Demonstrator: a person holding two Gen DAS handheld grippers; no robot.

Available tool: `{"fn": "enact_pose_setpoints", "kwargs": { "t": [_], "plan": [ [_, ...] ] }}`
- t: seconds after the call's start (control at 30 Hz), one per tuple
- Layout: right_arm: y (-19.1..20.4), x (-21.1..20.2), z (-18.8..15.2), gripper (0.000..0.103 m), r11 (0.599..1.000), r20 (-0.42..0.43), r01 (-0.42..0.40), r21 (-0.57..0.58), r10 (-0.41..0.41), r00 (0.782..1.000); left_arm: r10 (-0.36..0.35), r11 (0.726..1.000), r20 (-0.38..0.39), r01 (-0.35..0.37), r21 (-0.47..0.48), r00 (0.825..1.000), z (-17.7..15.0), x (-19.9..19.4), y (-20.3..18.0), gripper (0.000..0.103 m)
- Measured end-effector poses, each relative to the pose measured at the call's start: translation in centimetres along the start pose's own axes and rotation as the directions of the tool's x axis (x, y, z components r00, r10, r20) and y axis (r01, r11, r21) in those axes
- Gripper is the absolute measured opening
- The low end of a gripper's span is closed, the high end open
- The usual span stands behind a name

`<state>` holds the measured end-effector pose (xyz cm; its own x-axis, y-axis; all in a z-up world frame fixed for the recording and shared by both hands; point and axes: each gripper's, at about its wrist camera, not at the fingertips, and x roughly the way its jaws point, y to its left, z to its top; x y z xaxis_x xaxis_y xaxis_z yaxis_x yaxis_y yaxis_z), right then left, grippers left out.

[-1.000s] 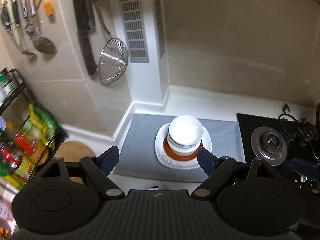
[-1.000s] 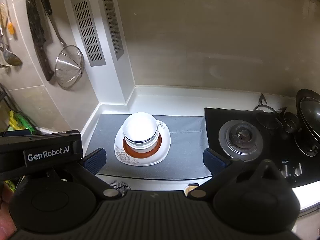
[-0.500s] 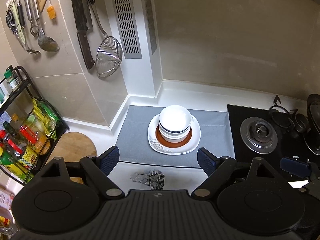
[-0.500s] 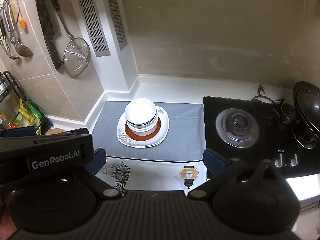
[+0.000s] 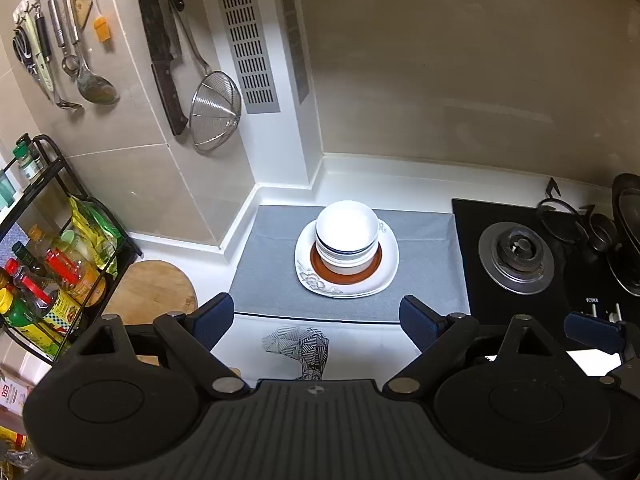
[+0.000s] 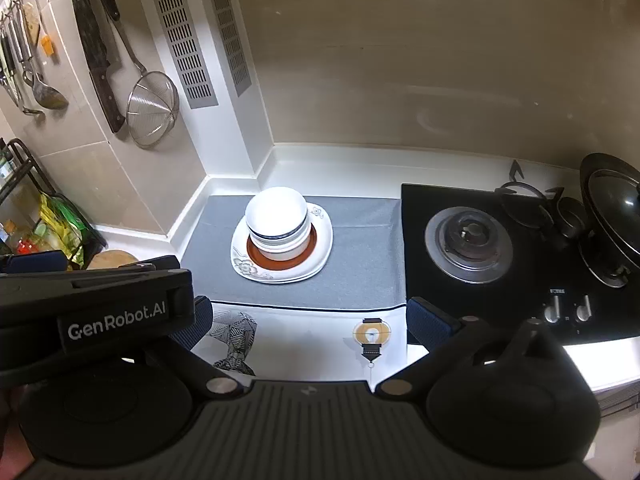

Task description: Organize plates and bowls

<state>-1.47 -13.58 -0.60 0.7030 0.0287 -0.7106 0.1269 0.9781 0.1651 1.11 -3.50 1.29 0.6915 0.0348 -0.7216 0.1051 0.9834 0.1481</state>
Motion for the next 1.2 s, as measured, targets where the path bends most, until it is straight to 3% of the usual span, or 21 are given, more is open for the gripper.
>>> {"fn": "enact_pose_setpoints", "kwargs": {
  "t": [0.7, 1.2],
  "plan": [
    [0.0, -1.0, -0.6, 0.103, 1.0, 0.017, -0.021, 0.008, 0.021, 1.0, 0.01, 1.0, 0.017, -0.009, -0.008, 1.0, -0.6, -1.2, 0.2, 0.093],
    [0.1, -1.3, -1.5, 0.103, 1.0, 0.007, 0.0, 0.002, 0.0, 1.0, -0.022, 1.0, 0.009, 0.022, 0.009, 1.0, -1.4, -1.0, 0.4, 0.094]
  ]
}}
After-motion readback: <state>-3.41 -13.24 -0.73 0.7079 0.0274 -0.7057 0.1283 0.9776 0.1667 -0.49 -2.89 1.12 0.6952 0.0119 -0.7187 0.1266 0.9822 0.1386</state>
